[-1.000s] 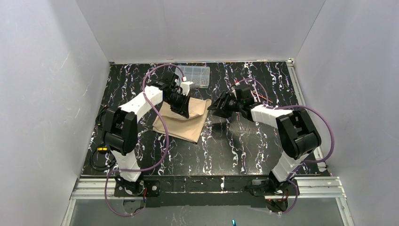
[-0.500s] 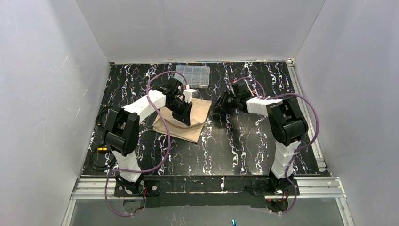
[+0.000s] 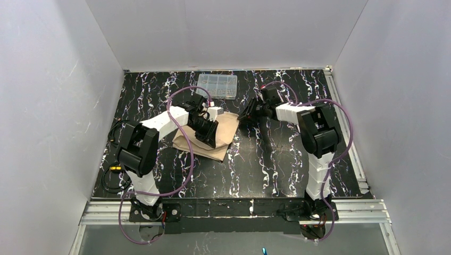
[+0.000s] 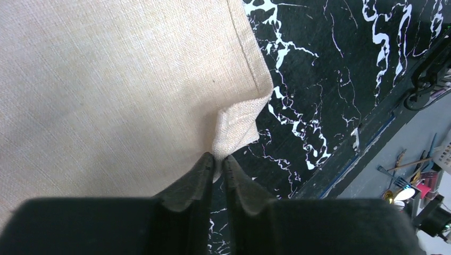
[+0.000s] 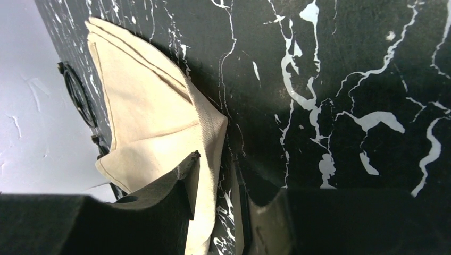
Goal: Fold the napkin into a case and place the utensils inside
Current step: Fold the top corner of the square-folded napkin at the center of the board, then smooth out the upper triangle-folded napkin at the center of the board.
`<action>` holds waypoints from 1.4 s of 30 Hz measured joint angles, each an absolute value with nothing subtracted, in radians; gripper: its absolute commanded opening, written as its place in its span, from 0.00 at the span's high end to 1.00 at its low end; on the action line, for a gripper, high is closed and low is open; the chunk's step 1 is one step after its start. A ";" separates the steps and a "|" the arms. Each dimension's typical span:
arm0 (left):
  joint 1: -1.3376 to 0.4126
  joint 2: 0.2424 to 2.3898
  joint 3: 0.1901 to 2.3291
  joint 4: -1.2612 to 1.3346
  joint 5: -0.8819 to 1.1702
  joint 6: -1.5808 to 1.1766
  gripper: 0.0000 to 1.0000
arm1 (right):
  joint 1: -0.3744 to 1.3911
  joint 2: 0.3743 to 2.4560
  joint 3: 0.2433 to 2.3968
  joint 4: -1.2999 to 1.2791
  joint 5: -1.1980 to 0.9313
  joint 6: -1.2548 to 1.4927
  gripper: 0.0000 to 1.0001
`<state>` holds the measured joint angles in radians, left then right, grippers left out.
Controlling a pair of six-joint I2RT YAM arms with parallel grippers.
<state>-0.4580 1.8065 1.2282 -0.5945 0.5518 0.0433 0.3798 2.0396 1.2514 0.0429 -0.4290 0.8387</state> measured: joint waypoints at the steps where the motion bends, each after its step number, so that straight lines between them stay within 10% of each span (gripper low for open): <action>1: -0.459 1.804 1.224 -0.590 0.551 0.041 0.78 | 0.380 2.046 1.258 0.035 -0.429 0.833 0.64; 20: -0.350 1.613 1.239 -0.723 0.588 0.244 0.70 | 0.380 2.118 1.426 -0.079 -0.414 0.748 0.72; 28: -0.148 1.681 1.228 -0.727 0.468 0.430 0.72 | 0.380 2.140 1.458 -0.135 -0.371 0.702 0.46; 42: -0.113 1.694 1.148 -0.714 0.401 0.566 0.74 | 0.571 1.821 1.086 -0.040 -0.352 0.792 0.52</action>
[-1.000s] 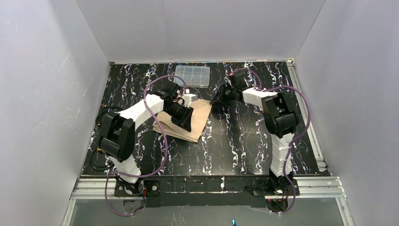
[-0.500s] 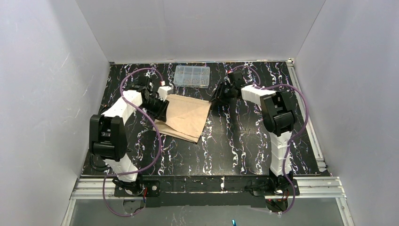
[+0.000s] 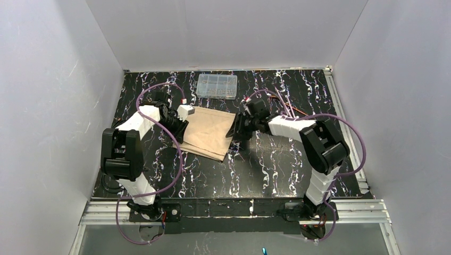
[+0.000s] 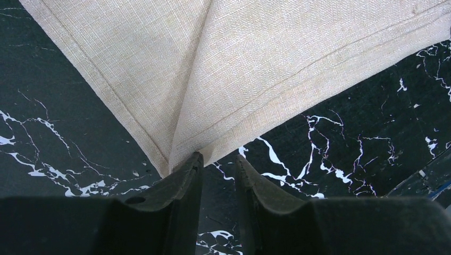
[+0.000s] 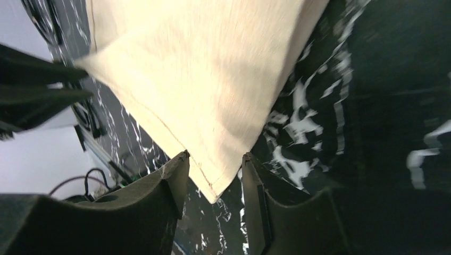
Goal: Fold the napkin into a case and place the utensils inside
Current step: Smooth out the upper triangle-folded napkin at the center of the board.
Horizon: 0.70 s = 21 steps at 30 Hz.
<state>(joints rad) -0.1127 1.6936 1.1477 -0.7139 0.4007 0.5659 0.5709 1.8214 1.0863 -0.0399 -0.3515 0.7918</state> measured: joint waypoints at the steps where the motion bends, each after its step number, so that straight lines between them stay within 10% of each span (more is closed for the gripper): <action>1: -0.113 1.693 1.146 -0.712 0.400 0.568 0.74 | 0.597 1.825 1.072 -0.029 -0.356 0.805 0.52; 21: -0.107 1.693 1.081 -0.648 0.362 0.587 0.75 | 0.714 1.837 0.999 0.017 -0.338 0.871 0.59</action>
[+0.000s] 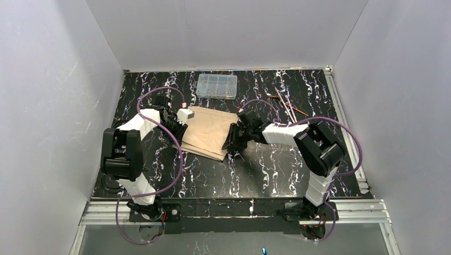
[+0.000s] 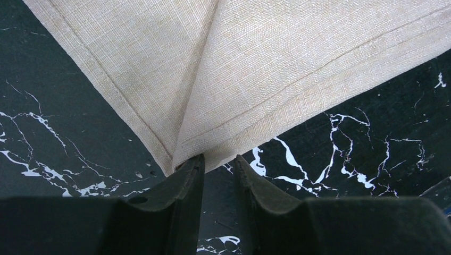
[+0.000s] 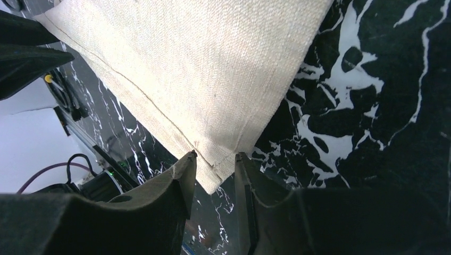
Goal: Fold the napkin into a case and place the utensils inside
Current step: Smooth out the upper triangle-folded napkin at the center of the board.
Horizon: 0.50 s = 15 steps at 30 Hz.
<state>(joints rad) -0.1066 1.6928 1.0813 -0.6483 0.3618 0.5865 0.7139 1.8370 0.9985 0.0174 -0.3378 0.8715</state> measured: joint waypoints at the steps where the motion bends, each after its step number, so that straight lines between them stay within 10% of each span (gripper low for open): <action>1: -0.107 1.693 1.079 -0.646 0.360 0.588 0.75 | 0.719 1.830 1.001 0.003 -0.325 0.864 0.59; 15: -0.107 1.693 1.053 -0.613 0.351 0.591 0.75 | 0.856 1.892 1.245 -0.137 -0.249 0.755 0.60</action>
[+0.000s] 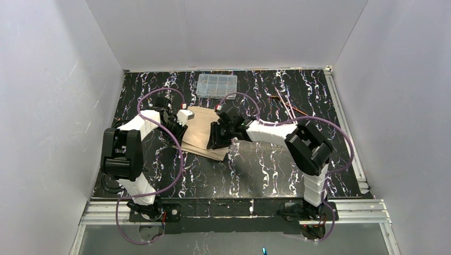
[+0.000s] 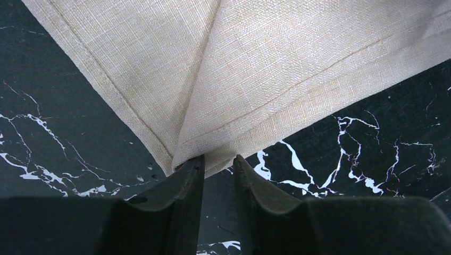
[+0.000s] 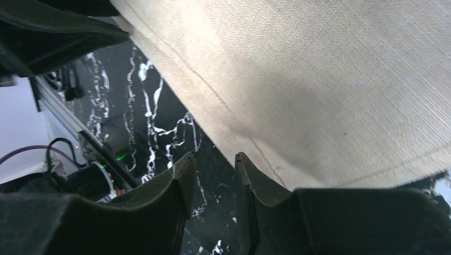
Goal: Fold the napkin into a case and place the utensils inside
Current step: Smooth out the upper triangle-folded napkin at the center of the board.
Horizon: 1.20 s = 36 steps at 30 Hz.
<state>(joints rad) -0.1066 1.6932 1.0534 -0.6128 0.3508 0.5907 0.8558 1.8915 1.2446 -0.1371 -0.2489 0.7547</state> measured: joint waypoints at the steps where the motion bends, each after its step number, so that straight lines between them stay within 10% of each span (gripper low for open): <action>1: -0.107 1.693 1.053 -0.611 0.351 0.591 0.75 | 0.862 1.910 1.254 -0.136 -0.248 0.749 0.60; 36: -0.104 1.619 1.187 -0.929 0.502 0.666 0.80 | 0.860 1.899 1.134 -0.141 -0.256 0.708 0.72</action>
<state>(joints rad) -0.1036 1.6188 1.1866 -0.9287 0.5022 0.6659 0.8600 1.8992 1.1336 -0.1410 -0.2562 0.7082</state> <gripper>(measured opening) 0.195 0.280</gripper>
